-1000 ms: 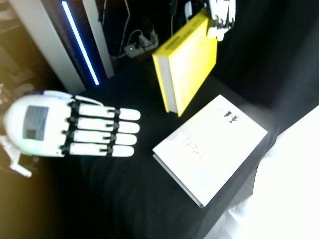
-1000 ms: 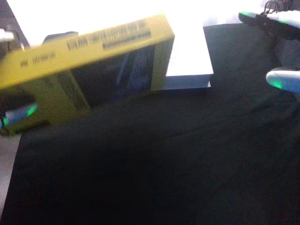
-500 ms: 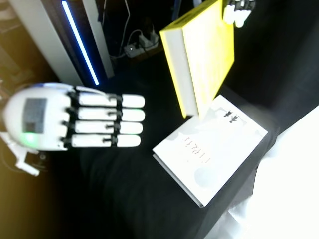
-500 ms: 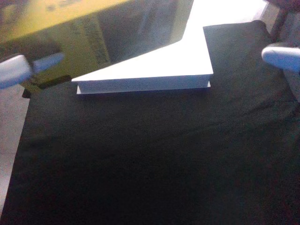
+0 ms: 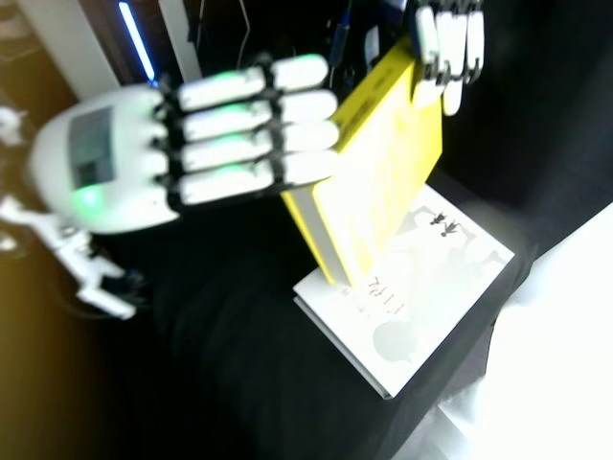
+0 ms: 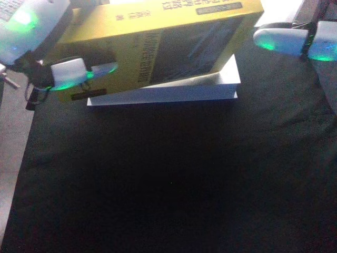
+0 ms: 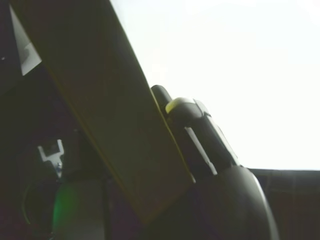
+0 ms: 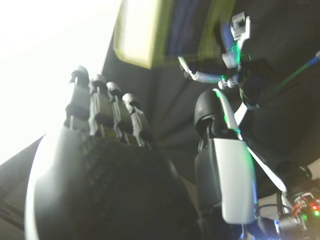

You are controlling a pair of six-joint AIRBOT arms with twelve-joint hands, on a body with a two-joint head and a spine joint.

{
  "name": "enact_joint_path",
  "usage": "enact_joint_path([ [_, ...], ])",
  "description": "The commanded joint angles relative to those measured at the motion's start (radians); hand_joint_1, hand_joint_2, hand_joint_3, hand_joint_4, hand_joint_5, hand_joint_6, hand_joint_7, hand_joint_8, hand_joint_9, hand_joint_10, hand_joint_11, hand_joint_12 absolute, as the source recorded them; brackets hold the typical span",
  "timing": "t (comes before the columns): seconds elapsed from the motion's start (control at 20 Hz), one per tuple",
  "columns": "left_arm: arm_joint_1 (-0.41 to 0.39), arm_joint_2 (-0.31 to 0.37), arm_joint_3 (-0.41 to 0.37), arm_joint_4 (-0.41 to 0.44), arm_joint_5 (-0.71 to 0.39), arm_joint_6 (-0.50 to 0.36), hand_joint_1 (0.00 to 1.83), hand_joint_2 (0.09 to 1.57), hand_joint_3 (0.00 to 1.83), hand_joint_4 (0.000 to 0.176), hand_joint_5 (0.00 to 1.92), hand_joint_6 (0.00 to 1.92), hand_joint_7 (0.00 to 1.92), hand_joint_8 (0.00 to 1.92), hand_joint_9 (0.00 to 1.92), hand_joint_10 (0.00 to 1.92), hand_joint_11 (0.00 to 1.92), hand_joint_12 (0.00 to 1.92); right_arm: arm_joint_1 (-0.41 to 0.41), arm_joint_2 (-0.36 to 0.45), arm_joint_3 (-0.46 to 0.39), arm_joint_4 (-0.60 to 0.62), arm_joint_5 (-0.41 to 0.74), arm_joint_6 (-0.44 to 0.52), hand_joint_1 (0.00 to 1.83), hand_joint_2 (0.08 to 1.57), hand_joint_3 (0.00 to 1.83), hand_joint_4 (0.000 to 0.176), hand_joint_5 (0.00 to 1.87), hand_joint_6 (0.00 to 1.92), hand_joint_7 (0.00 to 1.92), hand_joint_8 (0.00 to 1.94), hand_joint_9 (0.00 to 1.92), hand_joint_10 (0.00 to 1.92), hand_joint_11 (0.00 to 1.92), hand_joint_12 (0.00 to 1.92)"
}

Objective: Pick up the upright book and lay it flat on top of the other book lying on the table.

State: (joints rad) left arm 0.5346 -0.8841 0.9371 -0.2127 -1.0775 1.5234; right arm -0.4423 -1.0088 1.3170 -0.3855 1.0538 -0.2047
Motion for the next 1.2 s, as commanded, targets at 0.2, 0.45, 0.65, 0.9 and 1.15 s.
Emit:
enact_joint_path([
  [0.2,-0.024,-0.003,-0.011,0.071,-0.187,0.0,1.24,1.13,0.0,0.0,0.84,1.08,1.07,1.03,1.17,1.04,1.04,1.53,0.023,-0.079,0.043,0.041,0.088,0.004,0.9,1.13,0.0,0.088,0.0,0.0,0.0,0.0,0.0,0.0,0.0,0.0],
  [0.45,0.007,0.016,-0.048,0.105,-0.334,0.0,1.24,1.13,0.0,0.0,0.91,0.94,1.02,1.15,1.1,1.02,0.94,1.51,0.023,-0.089,0.054,0.02,0.045,0.008,1.27,1.16,0.01,0.0,0.69,1.01,0.98,1.04,1.08,1.06,0.89,1.62],
  [0.65,0.026,0.028,-0.062,0.118,-0.381,0.0,1.23,1.15,0.0,0.0,0.85,1.03,1.01,1.14,1.07,1.02,0.91,1.51,0.023,-0.089,0.056,0.019,0.037,0.008,1.09,1.26,0.01,0.0,0.71,1.4,1.53,1.93,1.76,1.92,1.83,1.92],
  [0.9,0.046,0.04,-0.073,0.127,-0.4,0.001,0.83,1.21,0.0,0.084,0.38,0.44,0.44,0.8,0.43,0.85,0.25,1.5,0.023,-0.088,0.058,0.022,0.036,0.008,1.08,1.28,0.0,0.0,0.68,1.44,1.19,1.72,1.46,1.82,1.53,1.92],
  [1.15,0.095,0.064,-0.084,0.074,-0.402,0.006,0.67,1.04,0.0,0.176,0.0,0.0,0.0,0.0,0.0,0.0,0.0,0.0,0.05,-0.065,0.053,0.03,0.037,0.008,1.14,1.22,0.0,0.0,0.75,1.31,1.14,1.63,1.35,1.66,1.32,1.86],
])
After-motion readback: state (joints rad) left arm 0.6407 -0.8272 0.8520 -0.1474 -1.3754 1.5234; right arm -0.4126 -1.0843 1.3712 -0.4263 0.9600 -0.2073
